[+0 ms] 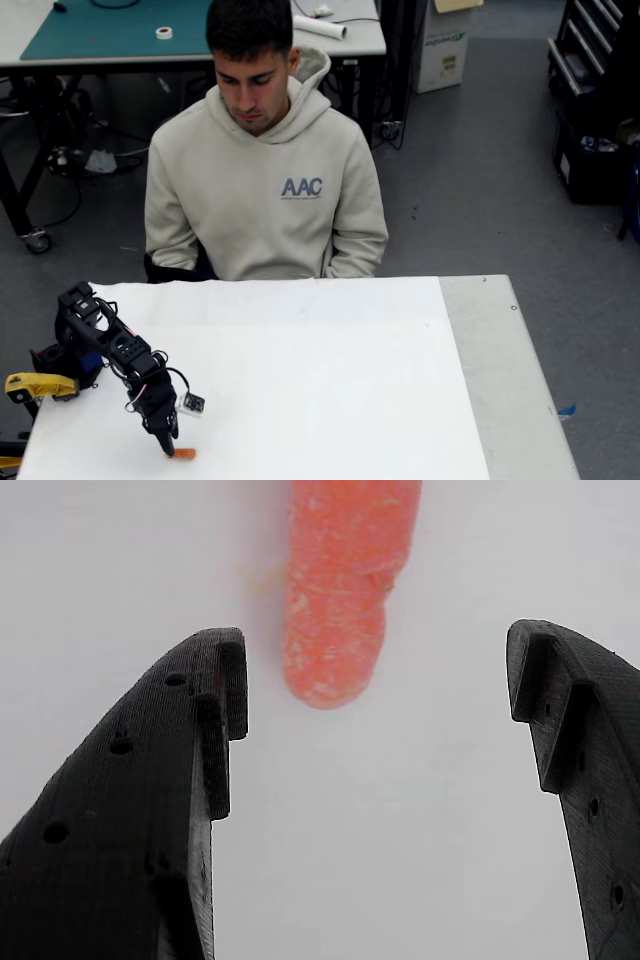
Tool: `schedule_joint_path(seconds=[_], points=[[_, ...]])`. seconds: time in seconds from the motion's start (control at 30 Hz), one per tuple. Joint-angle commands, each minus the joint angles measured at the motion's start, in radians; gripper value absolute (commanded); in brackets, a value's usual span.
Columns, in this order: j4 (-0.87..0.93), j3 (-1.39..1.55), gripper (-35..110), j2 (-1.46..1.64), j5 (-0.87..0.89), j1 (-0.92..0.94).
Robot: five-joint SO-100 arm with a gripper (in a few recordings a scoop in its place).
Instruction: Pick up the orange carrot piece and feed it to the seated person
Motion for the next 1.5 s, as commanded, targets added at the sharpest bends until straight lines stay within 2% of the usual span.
schedule_joint_path(seconds=[0.0, 1.23, 1.33, 1.47], points=[[0.006, -0.064, 21, 0.003, -0.009, 0.017], [0.005, -0.107, 20, -0.11, -0.011, 0.029], [0.005, -0.091, 15, -0.11, -0.011, 0.029], [0.005, -0.08, -2, -0.11, -0.011, 0.029]])
